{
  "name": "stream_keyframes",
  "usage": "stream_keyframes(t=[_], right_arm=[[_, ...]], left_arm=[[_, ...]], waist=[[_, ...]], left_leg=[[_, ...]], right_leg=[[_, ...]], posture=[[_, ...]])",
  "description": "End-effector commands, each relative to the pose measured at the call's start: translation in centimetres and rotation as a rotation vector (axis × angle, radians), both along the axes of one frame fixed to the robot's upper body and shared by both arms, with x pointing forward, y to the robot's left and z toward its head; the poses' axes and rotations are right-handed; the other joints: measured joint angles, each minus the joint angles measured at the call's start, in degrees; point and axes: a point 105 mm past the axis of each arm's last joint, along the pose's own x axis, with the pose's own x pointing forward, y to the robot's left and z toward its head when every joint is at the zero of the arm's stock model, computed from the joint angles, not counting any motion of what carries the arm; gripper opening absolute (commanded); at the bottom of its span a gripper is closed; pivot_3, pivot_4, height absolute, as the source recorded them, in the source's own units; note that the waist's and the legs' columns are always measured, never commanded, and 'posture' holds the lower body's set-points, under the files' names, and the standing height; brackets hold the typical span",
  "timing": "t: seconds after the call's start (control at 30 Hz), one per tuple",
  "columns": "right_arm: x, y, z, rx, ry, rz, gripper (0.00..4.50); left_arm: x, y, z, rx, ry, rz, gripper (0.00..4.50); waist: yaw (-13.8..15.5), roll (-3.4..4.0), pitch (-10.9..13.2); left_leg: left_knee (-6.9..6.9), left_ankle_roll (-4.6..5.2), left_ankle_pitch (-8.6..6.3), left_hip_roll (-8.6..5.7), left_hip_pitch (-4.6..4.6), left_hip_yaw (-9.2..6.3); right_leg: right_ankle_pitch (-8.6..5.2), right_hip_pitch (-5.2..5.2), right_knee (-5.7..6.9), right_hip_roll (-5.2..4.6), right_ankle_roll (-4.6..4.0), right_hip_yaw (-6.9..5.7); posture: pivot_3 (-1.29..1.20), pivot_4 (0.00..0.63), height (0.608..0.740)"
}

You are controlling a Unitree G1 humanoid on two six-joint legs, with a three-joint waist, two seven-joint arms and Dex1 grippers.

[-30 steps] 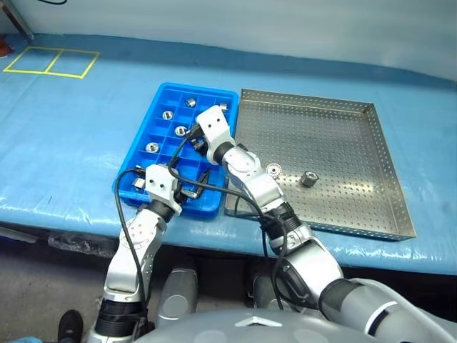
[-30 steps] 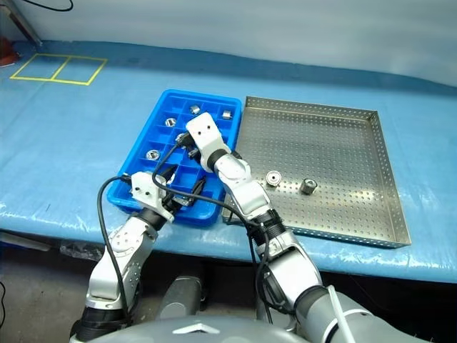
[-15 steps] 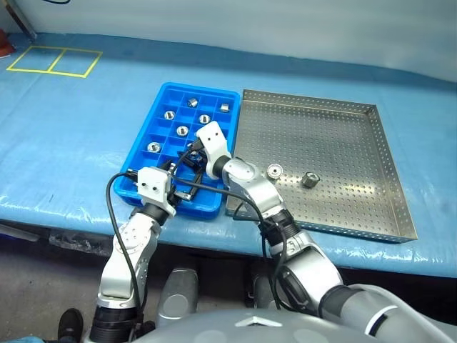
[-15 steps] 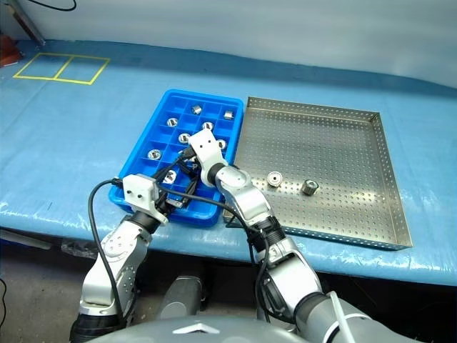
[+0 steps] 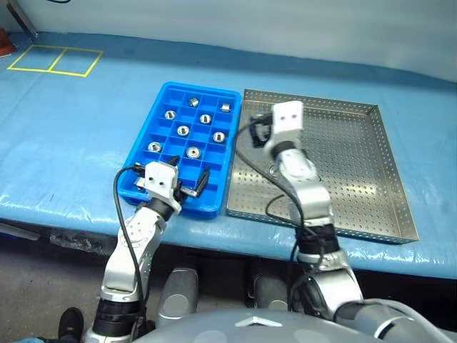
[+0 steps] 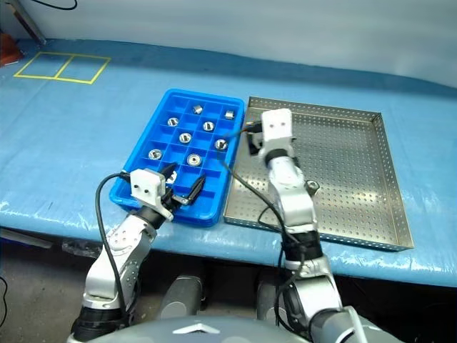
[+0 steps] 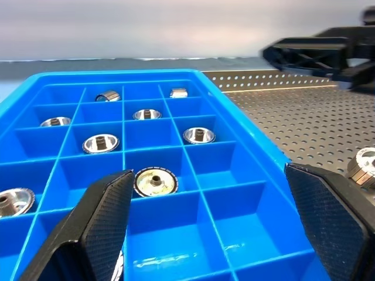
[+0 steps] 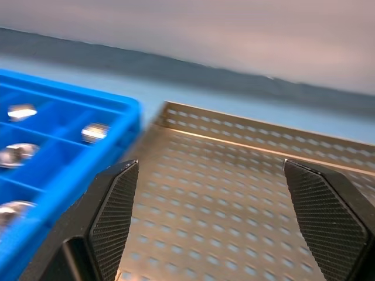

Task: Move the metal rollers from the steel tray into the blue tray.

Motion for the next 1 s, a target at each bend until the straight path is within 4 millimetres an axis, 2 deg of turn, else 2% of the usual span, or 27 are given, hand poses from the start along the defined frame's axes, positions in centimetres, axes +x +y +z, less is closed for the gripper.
stream_keyframes(t=[0.03,0.17,0.33,0.73,1.0], right_arm=[[-1.5,-2.1,0.4,0.024,0.008,-0.075,4.17],[-3.6,-3.3,-1.8,0.064,0.122,-0.119,4.17],[-4.8,-3.7,-3.4,0.144,0.212,-0.145,4.17],[-5.3,-4.3,-5.5,0.174,0.318,-0.192,4.17],[-5.5,-2.9,-6.5,0.187,0.394,-0.135,1.74]], left_arm=[[0.1,-0.6,0.7,-0.006,-0.022,-0.038,4.50],[0.2,-1.0,0.6,-0.006,-0.018,-0.061,4.50],[0.2,-1.2,0.6,-0.005,-0.016,-0.078,4.50],[0.2,-1.1,0.4,-0.001,-0.014,-0.073,4.50],[0.2,-0.9,0.3,-0.002,-0.009,-0.062,4.50]], waist=[[-0.67,0.01,0.00],[-1.60,0.02,0.00],[-2.33,0.02,0.00],[-2.51,0.01,0.00],[-2.49,0.01,0.00]], left_leg=[[0.00,0.00,0.00,0.00,0.01,0.01],[0.01,0.00,0.00,0.04,0.06,0.03],[0.12,0.00,0.00,0.05,0.05,0.03],[0.12,0.00,0.00,0.04,0.02,0.02],[0.12,0.00,0.00,0.04,0.02,0.01]], right_leg=[[0.00,-0.01,0.00,0.00,0.00,0.02],[-0.01,0.00,0.05,0.02,-0.01,0.03],[-0.02,0.04,0.05,0.02,-0.01,0.03],[-0.01,0.03,0.04,0.01,0.00,0.02],[-0.02,0.03,0.03,0.01,0.00,0.01]], posture=[[0.10,0.150,0.740],[0.08,0.150,0.740],[0.07,0.150,0.740],[0.09,0.150,0.740],[0.10,0.150,0.740]])
